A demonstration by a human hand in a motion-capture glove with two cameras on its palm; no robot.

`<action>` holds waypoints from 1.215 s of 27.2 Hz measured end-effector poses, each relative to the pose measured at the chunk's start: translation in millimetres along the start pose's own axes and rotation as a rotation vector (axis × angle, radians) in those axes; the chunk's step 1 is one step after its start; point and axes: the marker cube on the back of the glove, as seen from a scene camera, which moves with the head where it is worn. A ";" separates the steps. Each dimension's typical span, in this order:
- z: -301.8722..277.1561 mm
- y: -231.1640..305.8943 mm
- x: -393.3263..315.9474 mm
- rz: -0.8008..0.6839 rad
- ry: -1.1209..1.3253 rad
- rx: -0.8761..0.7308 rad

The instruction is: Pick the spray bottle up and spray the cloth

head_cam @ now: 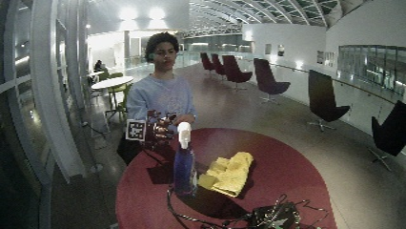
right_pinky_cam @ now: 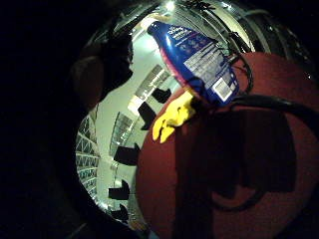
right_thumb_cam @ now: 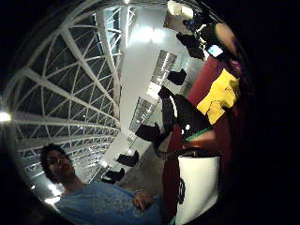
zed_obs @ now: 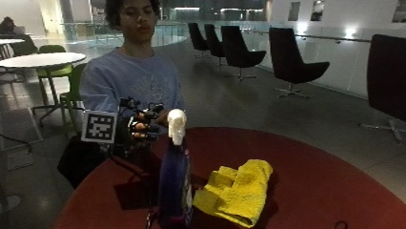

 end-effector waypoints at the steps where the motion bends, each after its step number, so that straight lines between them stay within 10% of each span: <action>1: 0.9 -3.8 2.3 0.003 0.013 0.015; 19: 11.5 -113.3 78.5 0.273 0.361 0.049; 33: 40.8 -114.0 97.0 0.181 0.399 0.073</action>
